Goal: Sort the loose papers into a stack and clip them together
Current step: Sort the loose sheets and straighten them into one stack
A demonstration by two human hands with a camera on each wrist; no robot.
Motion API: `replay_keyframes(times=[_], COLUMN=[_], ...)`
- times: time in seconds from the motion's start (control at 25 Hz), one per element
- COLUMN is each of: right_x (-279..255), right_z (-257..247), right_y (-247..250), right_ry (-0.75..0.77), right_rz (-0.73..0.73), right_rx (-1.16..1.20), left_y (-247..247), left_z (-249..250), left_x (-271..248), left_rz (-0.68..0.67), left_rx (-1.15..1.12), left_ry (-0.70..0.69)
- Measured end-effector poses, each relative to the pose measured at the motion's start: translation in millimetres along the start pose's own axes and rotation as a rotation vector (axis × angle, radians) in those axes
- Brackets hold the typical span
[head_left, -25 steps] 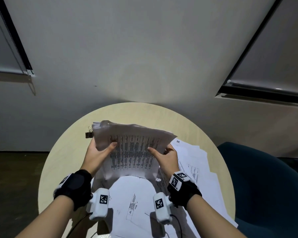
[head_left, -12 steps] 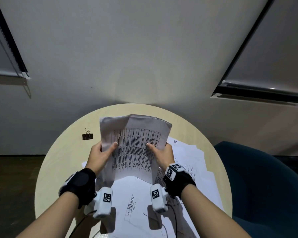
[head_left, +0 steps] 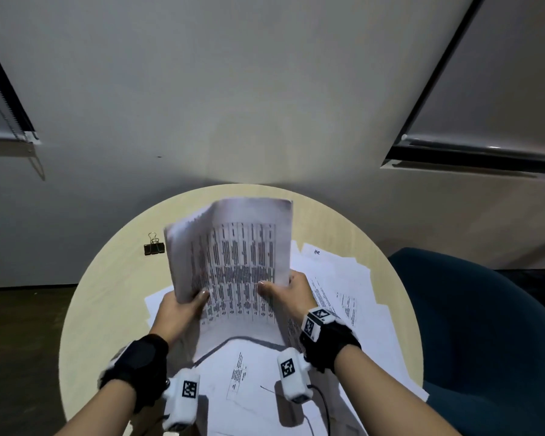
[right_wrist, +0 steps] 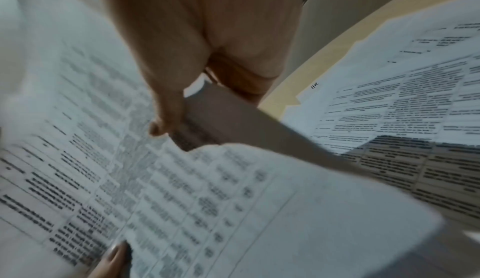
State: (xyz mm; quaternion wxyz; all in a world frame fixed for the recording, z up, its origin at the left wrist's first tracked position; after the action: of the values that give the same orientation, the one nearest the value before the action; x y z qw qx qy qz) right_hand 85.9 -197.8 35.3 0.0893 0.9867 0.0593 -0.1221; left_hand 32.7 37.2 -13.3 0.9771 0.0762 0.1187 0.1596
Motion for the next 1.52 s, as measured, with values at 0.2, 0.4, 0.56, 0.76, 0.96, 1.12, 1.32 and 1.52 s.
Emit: replay_keyframes(times=[0.2, 0.4, 0.56, 0.76, 0.96, 1.12, 1.32, 1.52], right_x=[17.9, 15.2, 11.6, 17.5, 18.5, 17.4, -4.8, -25.7], right_z=[57.5, 130.1, 149.6, 151.8, 147.9, 142.2, 151.2, 166.5], right_y=[44.7, 134.4, 126.8, 123.8, 130.2, 121.1, 148.9, 168.6], right_ry=[-0.148, -0.449, -0.502, -0.544, -0.595, -0.520, -0.427, -0.723], right_rz=[0.178, 0.436, 0.218, 0.247, 0.157, 0.194, 0.519, 0.464], right_rx=[-0.080, -0.697, -0.824, -0.887, -0.940, -0.865, -0.443, -0.729], left_y=[32.3, 49.5, 44.6, 38.1, 41.4, 42.7, 41.0, 36.6], left_z=[-37.0, -98.7, -124.0, -128.1, -131.4, -128.3, -125.2, -121.2], left_x=[4.7, -8.0, -8.2, -11.2, -8.4, -8.3, -11.9, -12.8], left_rz=[0.055, 0.018, -0.072, -0.049, -0.033, -0.027, -0.034, -0.071], left_rx=[0.042, 0.149, 0.290, 0.322, 0.341, 0.429, 0.445, 0.403], left_ry=[0.241, 0.475, 0.526, 0.486, 0.480, 0.441, 0.433, 0.434])
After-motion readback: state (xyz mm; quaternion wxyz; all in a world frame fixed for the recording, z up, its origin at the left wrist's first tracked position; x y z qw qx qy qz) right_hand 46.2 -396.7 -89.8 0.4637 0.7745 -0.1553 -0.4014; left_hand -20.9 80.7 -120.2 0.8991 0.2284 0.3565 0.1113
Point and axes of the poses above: each hand's wrist, its own x-axis towards the middle knuckle, its own y-axis out of the back of the hand, z = x × y, the point moved 6 cm from there along x, towards the middle knuckle, and after that the axes turned 2 degrees about x, right-handed, at the moved point
